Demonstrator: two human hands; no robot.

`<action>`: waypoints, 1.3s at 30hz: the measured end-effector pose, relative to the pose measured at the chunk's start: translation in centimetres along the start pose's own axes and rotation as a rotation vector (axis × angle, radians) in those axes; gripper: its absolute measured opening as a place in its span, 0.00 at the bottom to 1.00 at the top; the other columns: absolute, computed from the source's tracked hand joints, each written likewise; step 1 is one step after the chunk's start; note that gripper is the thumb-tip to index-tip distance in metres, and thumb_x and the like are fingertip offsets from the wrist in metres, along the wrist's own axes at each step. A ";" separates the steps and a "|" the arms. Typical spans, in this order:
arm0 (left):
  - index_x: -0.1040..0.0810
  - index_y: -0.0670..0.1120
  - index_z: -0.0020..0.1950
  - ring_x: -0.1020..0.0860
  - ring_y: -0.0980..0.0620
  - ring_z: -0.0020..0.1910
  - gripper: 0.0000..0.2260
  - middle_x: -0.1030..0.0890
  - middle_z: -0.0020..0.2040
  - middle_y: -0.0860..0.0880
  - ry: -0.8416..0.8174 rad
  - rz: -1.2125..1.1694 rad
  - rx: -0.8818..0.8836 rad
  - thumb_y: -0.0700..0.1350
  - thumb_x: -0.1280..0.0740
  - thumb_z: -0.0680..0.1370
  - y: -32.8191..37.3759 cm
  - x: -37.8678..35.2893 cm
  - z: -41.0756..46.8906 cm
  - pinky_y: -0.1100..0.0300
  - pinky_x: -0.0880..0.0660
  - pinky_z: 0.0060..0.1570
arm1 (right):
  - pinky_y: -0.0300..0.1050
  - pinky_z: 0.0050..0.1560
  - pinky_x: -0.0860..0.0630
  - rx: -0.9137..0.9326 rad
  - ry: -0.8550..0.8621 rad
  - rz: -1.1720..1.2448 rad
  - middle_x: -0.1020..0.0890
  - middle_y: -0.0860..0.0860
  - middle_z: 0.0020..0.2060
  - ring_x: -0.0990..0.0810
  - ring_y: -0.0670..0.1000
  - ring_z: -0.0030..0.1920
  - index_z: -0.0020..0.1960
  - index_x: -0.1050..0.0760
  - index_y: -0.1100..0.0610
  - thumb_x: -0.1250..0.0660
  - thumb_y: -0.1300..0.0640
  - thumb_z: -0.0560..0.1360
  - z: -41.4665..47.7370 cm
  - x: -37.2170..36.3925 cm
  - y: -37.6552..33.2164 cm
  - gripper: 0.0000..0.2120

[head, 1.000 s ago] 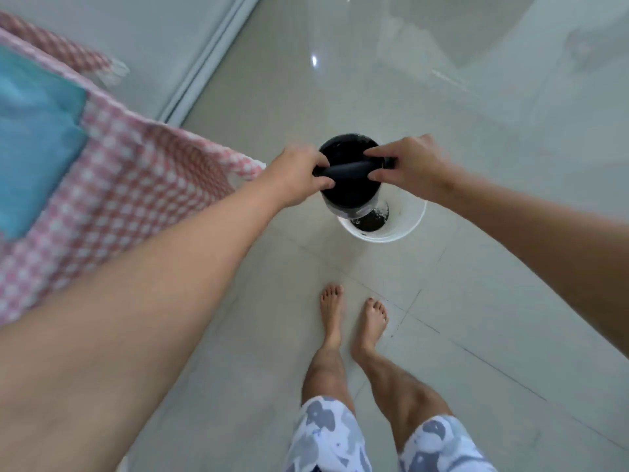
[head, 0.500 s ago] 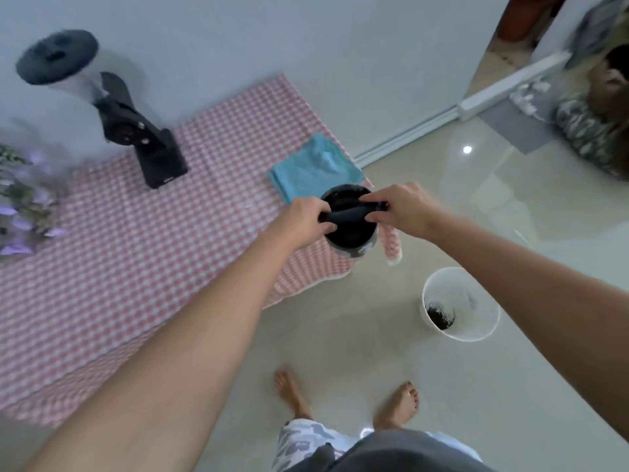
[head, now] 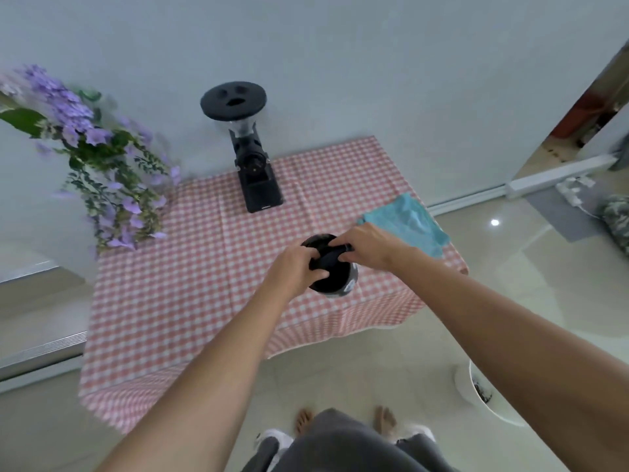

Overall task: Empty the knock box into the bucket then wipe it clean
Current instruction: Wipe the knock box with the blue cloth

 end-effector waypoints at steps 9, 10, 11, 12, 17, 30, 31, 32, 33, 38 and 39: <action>0.17 0.43 0.65 0.21 0.40 0.63 0.15 0.27 0.71 0.43 0.038 -0.024 0.173 0.48 0.30 0.81 -6.2 1.2 1.7 0.50 0.23 0.61 | 0.43 0.57 0.25 0.073 0.039 0.256 0.17 0.49 0.64 0.18 0.51 0.62 0.73 0.27 0.44 0.34 0.50 0.81 6.1 -0.1 0.3 0.21; 0.17 0.43 0.64 0.21 0.41 0.62 0.15 0.26 0.70 0.43 0.043 -0.044 0.204 0.49 0.29 0.81 -7.0 1.3 2.0 0.50 0.24 0.60 | 0.45 0.60 0.24 0.046 0.080 0.304 0.18 0.49 0.66 0.19 0.51 0.63 0.74 0.29 0.43 0.34 0.48 0.81 6.3 0.2 1.4 0.21; 0.17 0.44 0.63 0.21 0.42 0.61 0.15 0.25 0.69 0.43 0.050 -0.073 0.237 0.49 0.29 0.80 -7.7 1.4 2.3 0.52 0.24 0.59 | 0.48 0.61 0.23 0.002 0.128 0.343 0.18 0.50 0.66 0.19 0.51 0.64 0.75 0.31 0.42 0.35 0.45 0.81 6.5 0.3 2.9 0.23; 0.16 0.44 0.63 0.20 0.43 0.60 0.15 0.24 0.68 0.43 0.066 -0.115 0.275 0.50 0.28 0.80 -8.6 1.5 2.7 0.53 0.23 0.57 | 0.51 0.62 0.22 -0.059 0.167 0.363 0.18 0.52 0.65 0.19 0.52 0.64 0.75 0.32 0.41 0.36 0.43 0.80 7.1 0.2 5.0 0.24; 0.18 0.42 0.66 0.16 0.47 0.51 0.17 0.19 0.60 0.45 0.123 -0.396 0.468 0.50 0.29 0.81 -11.6 1.4 4.2 0.55 0.16 0.47 | 0.55 0.64 0.27 -0.464 0.044 0.280 0.23 0.60 0.69 0.24 0.63 0.68 0.78 0.39 0.54 0.35 0.43 0.79 9.4 -4.5 16.2 0.32; 0.16 0.50 0.55 0.12 0.45 0.51 0.07 0.12 0.54 0.47 0.225 -0.962 0.666 0.51 0.29 0.81 -14.1 1.6 5.6 0.42 0.18 0.60 | 0.54 0.50 0.20 -0.554 -0.030 -0.092 0.27 0.56 0.61 0.25 0.58 0.62 0.66 0.32 0.57 0.35 0.45 0.77 10.8 -11.4 21.9 0.23; 0.16 0.50 0.54 0.12 0.44 0.50 0.06 0.12 0.53 0.46 0.237 -0.990 0.662 0.50 0.29 0.80 -14.2 1.7 5.8 0.41 0.18 0.59 | 0.54 0.48 0.20 -0.548 -0.016 -0.104 0.26 0.56 0.59 0.24 0.59 0.61 0.65 0.31 0.57 0.36 0.47 0.77 10.8 -11.3 22.4 0.20; 0.15 0.50 0.54 0.12 0.44 0.50 0.05 0.12 0.53 0.45 0.244 -1.015 0.654 0.49 0.29 0.81 -14.3 1.9 5.9 0.41 0.18 0.59 | 0.54 0.47 0.20 -0.548 -0.011 -0.117 0.25 0.56 0.58 0.24 0.59 0.59 0.63 0.29 0.57 0.37 0.50 0.78 10.8 -11.1 23.0 0.17; 0.15 0.50 0.53 0.12 0.43 0.51 0.05 0.11 0.52 0.45 0.244 -1.036 0.647 0.49 0.29 0.81 -14.4 2.1 6.1 0.41 0.18 0.59 | 0.54 0.47 0.20 -0.548 -0.006 -0.129 0.24 0.56 0.56 0.23 0.60 0.58 0.61 0.28 0.58 0.38 0.54 0.78 10.8 -10.9 23.4 0.14; 0.17 0.42 0.58 0.14 0.44 0.50 0.09 0.13 0.55 0.41 0.226 -1.136 0.620 0.46 0.31 0.82 -14.3 3.3 6.5 0.53 0.15 0.51 | 0.54 0.38 0.25 -0.579 0.168 0.164 0.17 0.63 0.43 0.20 0.62 0.39 0.46 0.29 0.60 0.37 0.59 0.78 9.7 -7.2 23.7 0.05; 0.17 0.41 0.59 0.14 0.44 0.50 0.11 0.14 0.56 0.41 0.228 -1.144 0.621 0.47 0.31 0.82 -14.4 3.5 6.6 0.54 0.15 0.50 | 0.54 0.37 0.27 -0.579 0.226 0.272 0.17 0.63 0.41 0.23 0.61 0.36 0.47 0.28 0.60 0.36 0.59 0.79 9.4 -5.9 23.1 0.05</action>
Point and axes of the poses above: each hand's wrist, its own z-axis towards the middle knuckle, its own x-axis out of the back of the hand, y = z × x, the point moved 8 cm from there along z, towards the middle knuckle
